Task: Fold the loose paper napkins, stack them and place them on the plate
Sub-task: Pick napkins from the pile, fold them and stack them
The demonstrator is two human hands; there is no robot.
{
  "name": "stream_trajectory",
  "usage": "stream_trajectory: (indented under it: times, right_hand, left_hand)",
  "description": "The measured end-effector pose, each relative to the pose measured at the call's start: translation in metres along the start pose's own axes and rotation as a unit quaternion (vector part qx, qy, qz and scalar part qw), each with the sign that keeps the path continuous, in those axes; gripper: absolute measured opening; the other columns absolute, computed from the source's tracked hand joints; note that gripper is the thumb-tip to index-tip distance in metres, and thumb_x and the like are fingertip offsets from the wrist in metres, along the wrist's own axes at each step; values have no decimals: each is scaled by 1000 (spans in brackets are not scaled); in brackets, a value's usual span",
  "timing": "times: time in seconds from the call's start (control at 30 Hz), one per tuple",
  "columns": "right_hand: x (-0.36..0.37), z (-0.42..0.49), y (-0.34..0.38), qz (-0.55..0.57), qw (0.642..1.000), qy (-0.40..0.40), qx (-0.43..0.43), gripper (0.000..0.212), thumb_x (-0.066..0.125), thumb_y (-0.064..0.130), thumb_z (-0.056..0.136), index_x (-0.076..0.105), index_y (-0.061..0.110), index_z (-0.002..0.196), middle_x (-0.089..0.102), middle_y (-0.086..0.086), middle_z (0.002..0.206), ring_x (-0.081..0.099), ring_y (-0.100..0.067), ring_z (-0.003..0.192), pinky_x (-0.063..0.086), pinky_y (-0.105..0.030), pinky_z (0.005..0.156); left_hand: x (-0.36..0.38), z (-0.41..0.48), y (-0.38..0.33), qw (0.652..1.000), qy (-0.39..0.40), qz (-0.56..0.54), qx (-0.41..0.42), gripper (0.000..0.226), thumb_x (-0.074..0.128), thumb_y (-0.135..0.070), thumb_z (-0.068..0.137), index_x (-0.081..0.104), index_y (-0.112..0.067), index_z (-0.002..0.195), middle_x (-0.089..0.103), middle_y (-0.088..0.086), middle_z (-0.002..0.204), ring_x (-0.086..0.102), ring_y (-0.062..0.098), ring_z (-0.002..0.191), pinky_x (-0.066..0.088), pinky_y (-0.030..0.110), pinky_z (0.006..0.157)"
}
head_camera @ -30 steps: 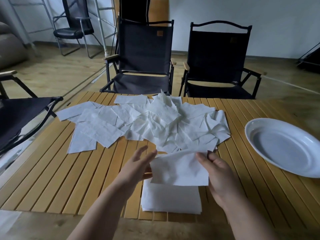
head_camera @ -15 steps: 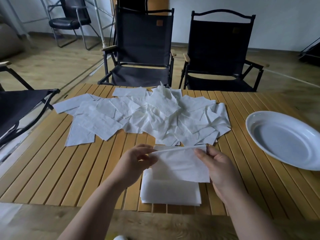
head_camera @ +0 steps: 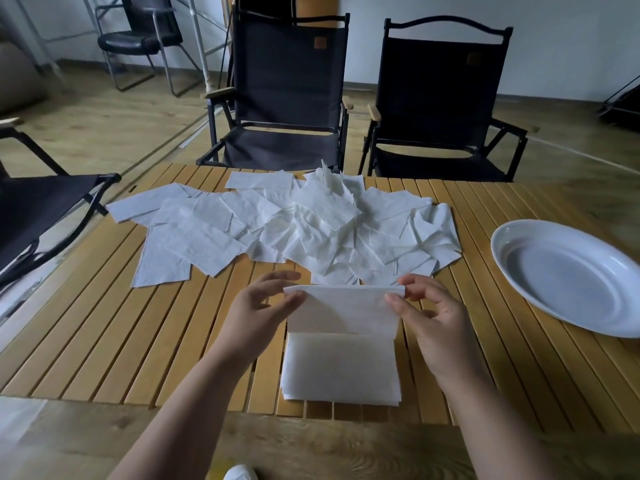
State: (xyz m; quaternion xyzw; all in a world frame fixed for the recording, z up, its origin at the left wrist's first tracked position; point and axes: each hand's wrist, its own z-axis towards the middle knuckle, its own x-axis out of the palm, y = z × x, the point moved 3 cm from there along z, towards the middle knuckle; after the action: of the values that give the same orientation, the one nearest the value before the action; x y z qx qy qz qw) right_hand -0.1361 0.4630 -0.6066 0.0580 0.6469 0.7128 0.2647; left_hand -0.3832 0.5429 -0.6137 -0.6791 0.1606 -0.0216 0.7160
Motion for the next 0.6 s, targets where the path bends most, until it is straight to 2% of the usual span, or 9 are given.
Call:
stream_trajectory:
  times: [0.07,0.13,0.2,0.23,0.3,0.37,0.43,0.5,0.6]
  right_hand:
    - [1,-1,-1,22,1000,8,17,25,76,43,76,72,24,92,71,8,93,67,-17,89,56,-36,78]
    - [2,-1,0,38,999,12,12,20,77,36,78,70,20,88,70,3,85,66,-22,84,56,-28,74]
    - [3,0,-1,58,998,16,10,23,78,34,77,66,18,89,70,-3,83,67,-25,83,55,-27,72]
    - [4,0,-2,73,997,22,21,28,80,35,75,64,18,91,70,-8,83,67,-28,85,54,-30,74]
    - [8,2,-6,93,993,51,52,40,85,44,71,65,25,100,67,-22,88,65,-40,89,54,-44,77]
    - [11,4,-11,95,988,87,83,44,87,50,67,68,34,104,61,-32,92,62,-47,92,53,-57,87]
    - [12,3,-10,96,986,96,98,35,86,47,69,73,29,96,69,-22,90,69,-38,91,53,-56,91]
    - [11,2,-10,75,987,89,107,27,77,44,72,73,21,86,75,-8,88,72,-28,89,55,-52,88]
    - [9,2,-11,42,988,91,119,22,71,39,84,70,17,88,75,-3,86,72,-28,88,56,-52,81]
  left_hand:
    - [0,-2,-1,1000,6,-23,-8,14,67,-27,91,77,-21,99,72,-16,107,66,-1,93,51,12,70]
    - [2,-4,-4,998,33,-48,-10,15,63,-23,95,76,-18,92,74,-5,90,68,6,82,50,14,68]
    - [3,-5,-5,997,51,-60,-11,19,60,-23,96,75,-12,90,72,4,83,67,13,77,49,18,68]
    - [3,-5,-5,996,54,-62,-14,21,60,-23,96,74,-10,90,71,6,82,66,15,76,50,19,68]
    - [2,-4,-2,997,52,-59,-20,22,61,-25,95,74,-7,88,70,13,82,65,18,74,50,24,67]
    - [1,-4,1,997,51,-54,-31,24,63,-27,95,73,-6,87,67,19,83,63,22,74,50,31,68]
    - [1,-4,3,996,55,-62,-41,24,63,-28,95,73,-8,88,67,17,83,63,23,74,51,33,67]
    - [2,-4,4,995,63,-56,-49,24,62,-28,96,74,-8,92,69,18,85,64,24,73,51,34,64]
    - [5,-4,6,993,92,-39,-69,21,62,-29,96,76,-12,96,71,17,85,64,22,69,49,31,58]
